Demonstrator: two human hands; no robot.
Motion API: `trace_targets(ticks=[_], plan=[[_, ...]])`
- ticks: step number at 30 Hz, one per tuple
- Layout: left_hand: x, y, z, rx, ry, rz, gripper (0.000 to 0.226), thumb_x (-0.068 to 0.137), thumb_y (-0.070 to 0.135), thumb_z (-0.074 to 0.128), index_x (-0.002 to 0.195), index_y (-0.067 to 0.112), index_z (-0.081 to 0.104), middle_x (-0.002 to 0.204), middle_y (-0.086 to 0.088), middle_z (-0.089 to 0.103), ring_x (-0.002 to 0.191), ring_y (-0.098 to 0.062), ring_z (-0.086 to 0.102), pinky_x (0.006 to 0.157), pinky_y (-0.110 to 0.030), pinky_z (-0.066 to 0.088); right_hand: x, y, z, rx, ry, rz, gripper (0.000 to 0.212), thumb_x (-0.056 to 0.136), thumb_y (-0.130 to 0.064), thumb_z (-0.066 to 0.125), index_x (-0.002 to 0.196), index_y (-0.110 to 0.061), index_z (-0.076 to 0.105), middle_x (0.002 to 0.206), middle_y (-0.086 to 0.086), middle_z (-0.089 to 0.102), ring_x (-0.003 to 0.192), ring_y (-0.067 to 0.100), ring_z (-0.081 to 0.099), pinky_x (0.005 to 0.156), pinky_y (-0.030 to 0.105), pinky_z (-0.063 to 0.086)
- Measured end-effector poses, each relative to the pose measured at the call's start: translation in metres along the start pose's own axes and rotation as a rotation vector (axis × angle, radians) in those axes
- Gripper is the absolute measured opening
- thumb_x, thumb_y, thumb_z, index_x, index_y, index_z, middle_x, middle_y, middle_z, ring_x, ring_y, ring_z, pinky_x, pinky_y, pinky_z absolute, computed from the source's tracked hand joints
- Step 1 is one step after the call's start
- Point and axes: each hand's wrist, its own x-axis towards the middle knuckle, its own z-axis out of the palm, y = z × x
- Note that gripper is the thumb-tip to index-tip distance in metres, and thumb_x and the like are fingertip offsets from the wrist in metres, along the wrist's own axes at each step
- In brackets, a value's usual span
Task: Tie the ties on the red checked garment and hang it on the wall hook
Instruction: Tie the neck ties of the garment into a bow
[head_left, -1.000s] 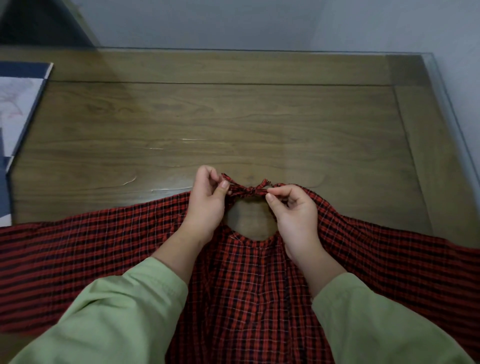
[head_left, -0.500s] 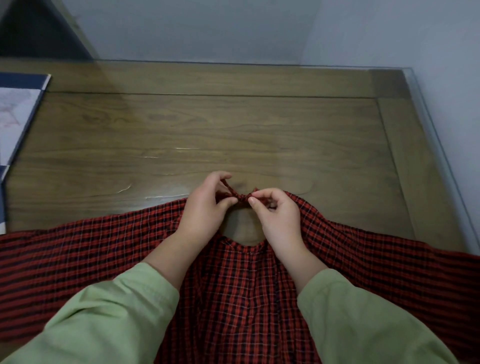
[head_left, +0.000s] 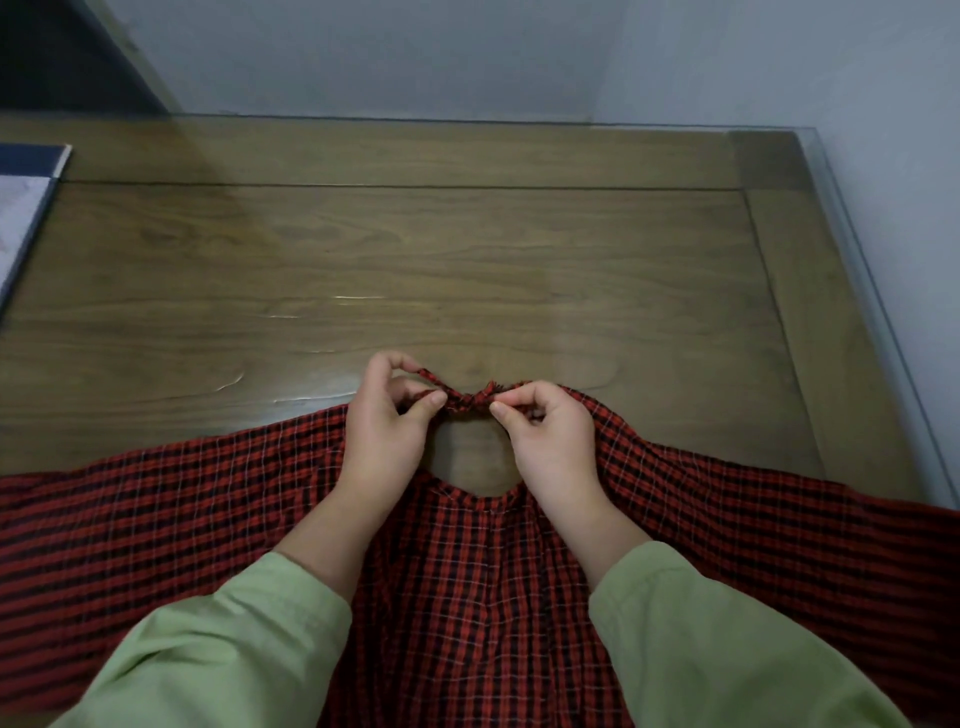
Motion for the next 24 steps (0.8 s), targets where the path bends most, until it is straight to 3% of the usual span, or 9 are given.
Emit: trace_targets(ticks=[3,7,11,13,15,18,20,22,24], plan=[[0.001,0.002,0.002,-0.01,0.023,-0.031,0.032,0.085,0.005,0.068,0.092,0.026,0.045,0.068,0.004,0.067,0.06,0.003,0.057,0.062,-0.012,0.043,0.004,-0.002,0.001,-0.002,-0.005,0.025,0.021,0.082,-0.014,0.074,0.07,-0.029,0.065,0.073,-0.013,0.064,0.071,-0.001,0.059,0.067,0.011,0.042],[0.005,0.014,-0.003,0.068,-0.065,-0.072,0.025,0.087,0.012,0.067,0.101,0.022,0.049,0.077,0.004,0.067,0.067,-0.004,0.058,0.067,-0.023,0.044,0.007,-0.004,0.0,0.052,-0.032,0.09,0.015,0.082,-0.014,0.073,0.074,-0.024,0.067,0.076,-0.007,0.069,0.075,0.007,0.065,0.074,0.023,0.051],[0.01,0.025,-0.021,0.293,-0.145,0.04,0.018,0.092,0.013,0.061,0.108,0.021,0.059,0.093,0.006,0.068,0.085,-0.004,0.06,0.074,-0.01,0.041,0.009,-0.013,-0.012,0.084,-0.18,0.098,0.011,0.09,-0.014,0.065,0.087,-0.025,0.066,0.085,-0.003,0.069,0.083,0.014,0.067,0.08,0.034,0.057],[0.011,0.024,-0.033,0.425,-0.12,0.093,0.016,0.093,0.012,0.058,0.107,0.017,0.064,0.1,0.005,0.066,0.094,-0.012,0.061,0.081,-0.02,0.043,0.009,-0.016,-0.023,0.066,-0.2,0.13,0.01,0.093,-0.014,0.06,0.097,-0.022,0.064,0.085,-0.004,0.066,0.074,0.013,0.064,0.071,0.034,0.059],[0.009,0.016,-0.047,0.594,-0.087,0.115,0.02,0.091,0.009,0.059,0.108,0.015,0.066,0.107,0.0,0.066,0.101,-0.02,0.061,0.087,-0.027,0.044,0.007,-0.016,-0.037,-0.037,-0.106,0.088,0.015,0.092,-0.014,0.059,0.1,-0.026,0.063,0.086,-0.004,0.065,0.069,0.015,0.063,0.071,0.038,0.058],[0.002,0.005,-0.064,0.781,-0.116,0.083,0.033,0.085,0.009,0.065,0.118,0.015,0.063,0.118,-0.005,0.061,0.113,-0.025,0.057,0.095,-0.034,0.044,0.002,-0.013,-0.058,-0.354,-0.017,0.005,0.035,0.089,-0.012,0.063,0.12,-0.026,0.06,0.109,-0.001,0.06,0.1,0.022,0.063,0.091,0.026,0.046],[-0.005,0.002,-0.068,0.837,-0.166,0.036,0.039,0.082,0.018,0.071,0.119,0.019,0.059,0.119,-0.003,0.06,0.112,-0.024,0.057,0.092,-0.036,0.048,-0.005,-0.011,-0.07,-0.535,-0.037,0.042,0.048,0.088,-0.018,0.066,0.133,-0.023,0.053,0.125,0.005,0.055,0.112,0.023,0.058,0.094,0.024,0.04],[-0.01,0.001,-0.066,0.885,-0.193,-0.007,0.031,0.081,0.028,0.073,0.109,0.021,0.06,0.11,-0.002,0.065,0.105,-0.025,0.06,0.081,-0.036,0.049,-0.01,-0.008,-0.076,-0.625,-0.08,0.082,0.041,0.087,-0.027,0.068,0.126,-0.023,0.057,0.115,0.005,0.063,0.1,0.025,0.065,0.089,0.03,0.047],[-0.015,0.003,-0.062,0.93,-0.155,-0.007,0.017,0.083,0.031,0.068,0.095,0.02,0.061,0.097,-0.005,0.068,0.095,-0.03,0.062,0.071,-0.036,0.046,-0.016,-0.002,-0.076,-0.645,-0.123,0.11,0.019,0.088,-0.032,0.065,0.102,-0.02,0.064,0.084,-0.001,0.069,0.076,0.023,0.068,0.071,0.031,0.05]])
